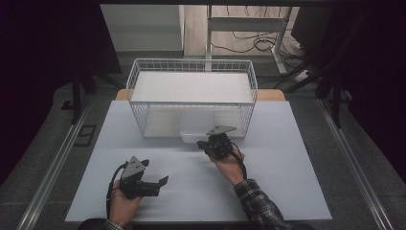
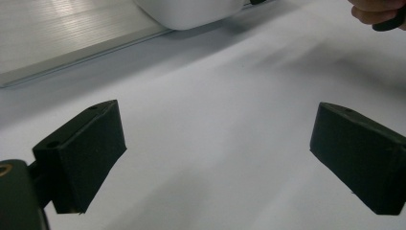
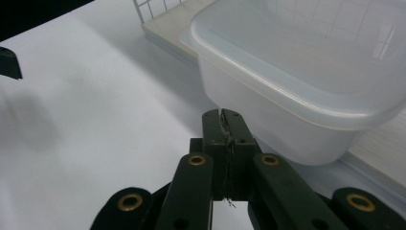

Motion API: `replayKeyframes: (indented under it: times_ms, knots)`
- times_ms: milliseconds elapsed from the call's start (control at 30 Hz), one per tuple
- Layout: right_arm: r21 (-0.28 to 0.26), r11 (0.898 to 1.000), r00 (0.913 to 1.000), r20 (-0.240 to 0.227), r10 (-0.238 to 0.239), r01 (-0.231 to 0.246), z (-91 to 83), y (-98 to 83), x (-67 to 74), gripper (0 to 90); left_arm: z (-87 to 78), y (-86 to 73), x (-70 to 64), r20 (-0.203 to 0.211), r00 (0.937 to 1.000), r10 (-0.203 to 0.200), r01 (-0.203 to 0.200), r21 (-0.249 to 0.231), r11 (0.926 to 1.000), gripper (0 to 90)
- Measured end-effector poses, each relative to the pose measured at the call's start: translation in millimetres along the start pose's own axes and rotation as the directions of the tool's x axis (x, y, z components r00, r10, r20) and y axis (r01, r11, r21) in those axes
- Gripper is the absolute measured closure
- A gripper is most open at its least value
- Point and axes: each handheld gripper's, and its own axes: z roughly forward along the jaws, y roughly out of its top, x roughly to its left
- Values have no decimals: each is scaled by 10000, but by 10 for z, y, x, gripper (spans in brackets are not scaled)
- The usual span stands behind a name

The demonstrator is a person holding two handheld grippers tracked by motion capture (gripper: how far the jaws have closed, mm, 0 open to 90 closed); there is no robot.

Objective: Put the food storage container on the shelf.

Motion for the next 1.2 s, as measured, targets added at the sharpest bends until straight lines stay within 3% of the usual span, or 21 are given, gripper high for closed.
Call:
replayKeyframes:
  times_ms: [567,1200]
  knots:
    - [165,9994,9985,447,-304,296,192,119,-82,884,40,-8,-4,121,9997,199,-200,53,9998,30]
    - [103,9998,9955,935,-157,148,349,285,-269,885,37,-4,21,640,9979,-43,48,-79,10000,30]
